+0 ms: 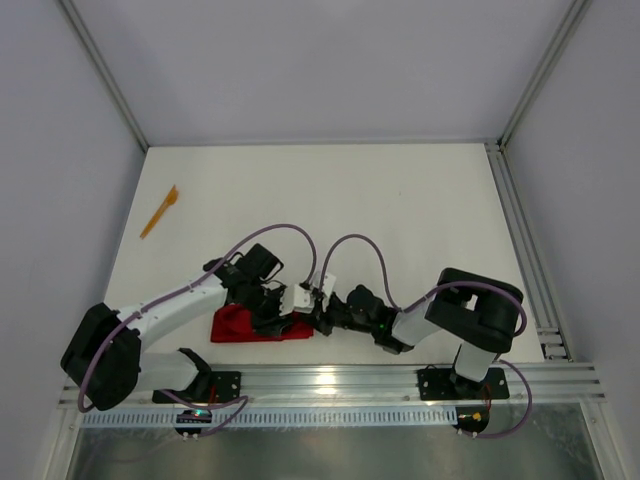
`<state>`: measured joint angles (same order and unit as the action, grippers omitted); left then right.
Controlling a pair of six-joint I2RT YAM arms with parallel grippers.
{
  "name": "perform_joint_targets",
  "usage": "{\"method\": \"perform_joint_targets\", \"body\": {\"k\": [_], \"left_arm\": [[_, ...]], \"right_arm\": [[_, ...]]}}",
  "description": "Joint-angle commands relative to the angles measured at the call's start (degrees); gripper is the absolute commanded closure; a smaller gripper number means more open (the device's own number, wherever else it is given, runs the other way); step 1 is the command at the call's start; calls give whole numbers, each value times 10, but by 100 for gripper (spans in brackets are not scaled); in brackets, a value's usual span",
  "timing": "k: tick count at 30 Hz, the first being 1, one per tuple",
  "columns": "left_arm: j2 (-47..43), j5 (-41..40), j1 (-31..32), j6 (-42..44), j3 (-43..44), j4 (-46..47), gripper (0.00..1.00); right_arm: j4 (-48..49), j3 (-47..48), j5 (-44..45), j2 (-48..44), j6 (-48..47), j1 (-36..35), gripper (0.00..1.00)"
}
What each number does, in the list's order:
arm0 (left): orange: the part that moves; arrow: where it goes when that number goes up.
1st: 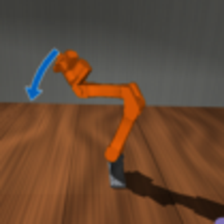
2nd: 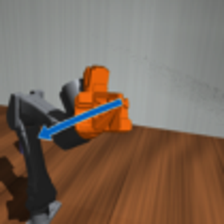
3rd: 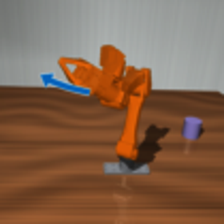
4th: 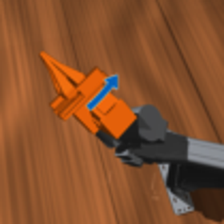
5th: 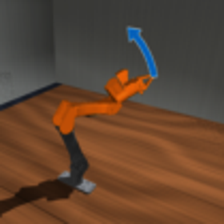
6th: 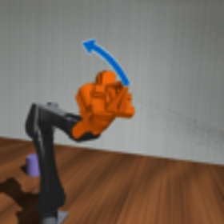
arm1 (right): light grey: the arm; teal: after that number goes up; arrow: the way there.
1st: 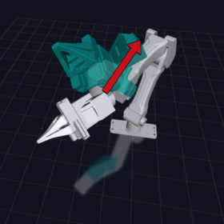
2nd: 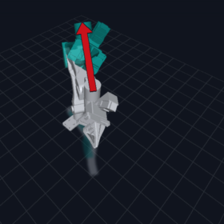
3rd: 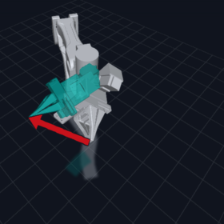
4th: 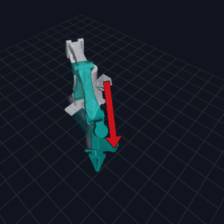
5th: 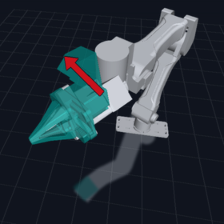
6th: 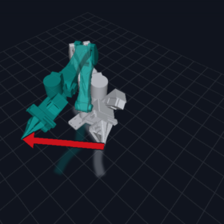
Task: Fold the napkin into a case and place the utensils inside
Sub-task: Smooth out the smaller rectangle-folded napkin.
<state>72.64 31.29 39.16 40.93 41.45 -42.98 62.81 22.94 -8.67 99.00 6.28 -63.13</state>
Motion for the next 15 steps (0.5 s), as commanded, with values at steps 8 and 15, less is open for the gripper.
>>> {"method": "perform_joint_targets", "body": {"k": [8, 15], "left_arm": [[-13, -29, 8, -68, 10, 122, 90], [-15, -60, 8, -79, 12, 127, 100]], "right_arm": [[38, -52, -23, -58, -24, -18, 52], [-7, -69, 8, -95, -233, -39, 45]]}}
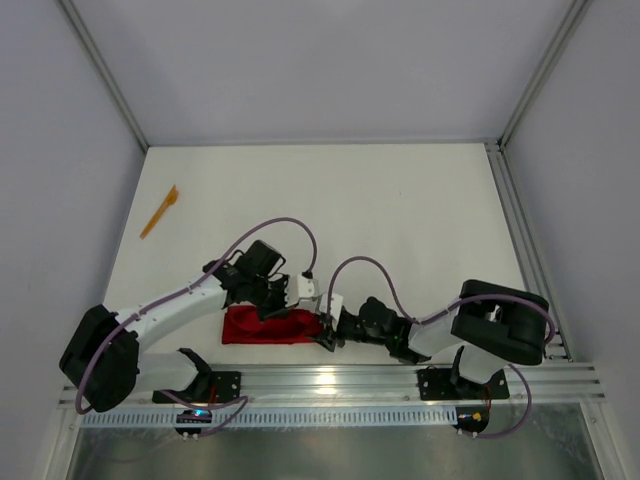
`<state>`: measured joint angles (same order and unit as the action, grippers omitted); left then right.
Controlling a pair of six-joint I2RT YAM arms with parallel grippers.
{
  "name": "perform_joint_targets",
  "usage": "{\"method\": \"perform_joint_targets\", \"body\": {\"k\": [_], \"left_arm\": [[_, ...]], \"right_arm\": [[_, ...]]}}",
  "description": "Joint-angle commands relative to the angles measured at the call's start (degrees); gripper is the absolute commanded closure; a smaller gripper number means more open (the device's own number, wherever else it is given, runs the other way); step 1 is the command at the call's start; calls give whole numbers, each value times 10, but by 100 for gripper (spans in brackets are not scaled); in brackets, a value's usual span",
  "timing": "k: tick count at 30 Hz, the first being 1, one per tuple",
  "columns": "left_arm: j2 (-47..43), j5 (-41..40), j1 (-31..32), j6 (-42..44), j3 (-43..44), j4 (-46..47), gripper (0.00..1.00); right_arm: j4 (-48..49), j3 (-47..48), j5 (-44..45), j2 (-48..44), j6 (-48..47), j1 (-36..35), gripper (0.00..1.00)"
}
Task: Fold the napkin into a case and place the utensils inside
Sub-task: Smooth out the smaller rectangle-folded napkin.
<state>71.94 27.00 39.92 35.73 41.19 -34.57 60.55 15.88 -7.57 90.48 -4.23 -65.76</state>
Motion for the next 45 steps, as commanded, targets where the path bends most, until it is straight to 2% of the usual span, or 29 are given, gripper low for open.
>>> {"method": "perform_joint_targets", "body": {"k": [1, 5, 9, 13, 22, 26, 27, 31, 37, 45], "left_arm": [[-9, -13, 1, -27, 15, 39, 100], [-11, 6, 2, -28, 15, 35, 100], [-10, 11, 2, -23, 13, 35, 100], [-8, 18, 2, -16, 12, 30, 100], [-7, 46, 2, -6, 14, 20, 97], [-10, 50, 2, -5, 14, 19, 97], [-10, 52, 2, -6, 14, 18, 97], [-15, 53, 1, -3, 16, 9, 96], [-18, 47, 2, -9, 30, -9, 94], [-17, 38, 1, -10, 41, -16, 92]], "right_arm": [[10, 4, -4, 0, -173, -13, 44], [-3, 18, 5, 21, -216, -13, 43], [3, 13, 5, 23, -224, -13, 42], [-32, 22, 13, 26, -240, -13, 42], [-38, 64, 32, 73, -220, -13, 45], [-11, 64, 47, 94, -195, -12, 57], [-9, 64, 49, 95, -189, -12, 64], [3, 61, 42, 96, -172, -12, 79], [4, 57, 25, 66, -127, -12, 79], [-40, 77, 8, 61, -64, 2, 94]]}}
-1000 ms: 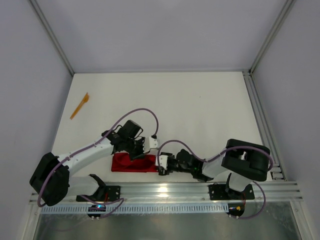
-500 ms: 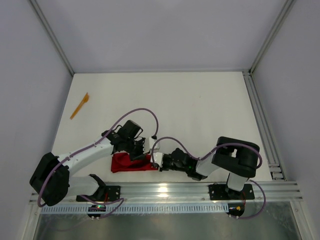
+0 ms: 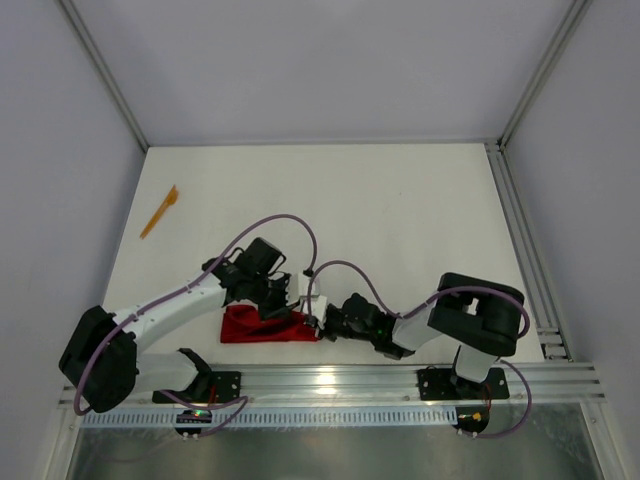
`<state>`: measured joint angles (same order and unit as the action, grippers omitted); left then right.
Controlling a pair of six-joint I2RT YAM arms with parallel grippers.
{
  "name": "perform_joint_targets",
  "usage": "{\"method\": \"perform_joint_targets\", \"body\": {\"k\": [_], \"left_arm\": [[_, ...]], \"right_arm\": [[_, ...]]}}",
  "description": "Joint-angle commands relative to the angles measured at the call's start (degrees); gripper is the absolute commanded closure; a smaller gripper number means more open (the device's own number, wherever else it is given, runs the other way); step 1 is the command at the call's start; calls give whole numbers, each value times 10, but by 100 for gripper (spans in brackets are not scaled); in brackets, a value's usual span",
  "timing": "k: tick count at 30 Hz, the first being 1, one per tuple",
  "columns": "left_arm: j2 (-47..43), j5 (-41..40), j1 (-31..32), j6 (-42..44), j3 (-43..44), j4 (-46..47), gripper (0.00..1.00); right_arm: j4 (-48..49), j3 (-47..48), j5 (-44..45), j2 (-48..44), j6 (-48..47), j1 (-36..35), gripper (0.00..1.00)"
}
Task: Fold the napkin into a case and place the utensils inside
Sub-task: Smooth out the smaller rectangle-folded napkin.
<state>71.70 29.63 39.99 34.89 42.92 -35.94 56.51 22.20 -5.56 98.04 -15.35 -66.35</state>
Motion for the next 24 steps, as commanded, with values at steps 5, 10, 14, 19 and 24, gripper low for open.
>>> {"method": "perform_joint_targets", "body": {"k": [5, 10, 14, 19, 24], "left_arm": [[-16, 9, 1, -11, 25, -5, 87], [-13, 11, 1, -16, 23, -9, 78], [-8, 33, 0, -1, 25, -34, 65], [-3, 74, 1, 5, 30, -63, 60], [3, 83, 6, -2, 24, -51, 53]], "right_arm": [[11, 7, -28, -28, 106, 24, 97], [-23, 19, -50, -29, 119, 27, 97], [-23, 25, -49, -29, 146, 30, 97], [-25, 33, -75, -28, 213, 46, 97], [-7, 36, -84, -15, 253, 59, 97]]}}
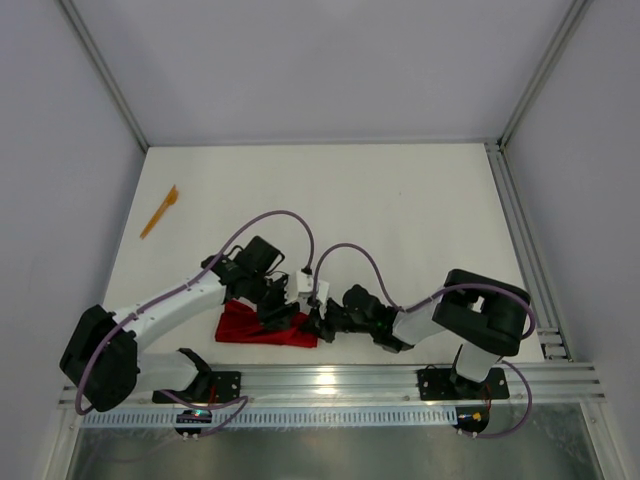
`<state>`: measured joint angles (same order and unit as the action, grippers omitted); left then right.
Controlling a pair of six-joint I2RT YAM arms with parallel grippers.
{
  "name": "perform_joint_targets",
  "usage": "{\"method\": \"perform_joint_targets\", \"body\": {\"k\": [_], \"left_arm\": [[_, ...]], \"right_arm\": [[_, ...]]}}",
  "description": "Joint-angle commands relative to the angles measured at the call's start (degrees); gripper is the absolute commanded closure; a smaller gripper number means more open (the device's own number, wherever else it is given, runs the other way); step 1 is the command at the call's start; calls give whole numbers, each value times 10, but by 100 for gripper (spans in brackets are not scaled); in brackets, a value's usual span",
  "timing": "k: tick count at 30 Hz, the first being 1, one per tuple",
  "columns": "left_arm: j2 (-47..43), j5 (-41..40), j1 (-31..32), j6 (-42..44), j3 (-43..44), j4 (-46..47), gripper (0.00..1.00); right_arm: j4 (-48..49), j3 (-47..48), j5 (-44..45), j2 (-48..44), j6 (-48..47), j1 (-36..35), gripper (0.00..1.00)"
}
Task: Fold the napkin into a case and place the utensils inside
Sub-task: Smooth out the smaller rectangle-folded napkin.
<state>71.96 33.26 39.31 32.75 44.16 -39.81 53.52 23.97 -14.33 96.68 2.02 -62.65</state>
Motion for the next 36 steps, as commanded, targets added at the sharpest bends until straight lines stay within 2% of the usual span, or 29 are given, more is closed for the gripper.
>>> {"method": "perform_joint_targets", "body": {"k": [1, 8, 13, 16, 18, 20, 24, 28, 36], "left_arm": [[0, 39, 15, 22, 8, -4, 52], [-21, -12, 16, 37, -20, 30, 48], [-38, 11, 16, 62, -18, -25, 48], [-46, 27, 16, 85, -10, -70, 50], [-48, 27, 16, 89, -4, -83, 58], [-53, 30, 16, 90, 0, -100, 61], [-70, 44, 9, 93, 14, -135, 57], [-77, 43, -13, 57, 36, -154, 52], [-132, -114, -44, 70, 81, -282, 48]], "right_arm": [[25, 20, 4, 1, 97, 23, 97], [5, 38, 21, 16, 138, 33, 97], [18, 14, 36, 13, 133, 37, 97], [22, 15, 30, 18, 128, 36, 97], [23, 19, 33, 25, 123, 36, 97], [19, 23, 33, 28, 120, 36, 97], [11, 18, 47, 26, 90, 30, 97], [-15, 18, 62, 21, 24, 16, 97], [-61, 66, 52, 40, 77, 14, 97]]}}
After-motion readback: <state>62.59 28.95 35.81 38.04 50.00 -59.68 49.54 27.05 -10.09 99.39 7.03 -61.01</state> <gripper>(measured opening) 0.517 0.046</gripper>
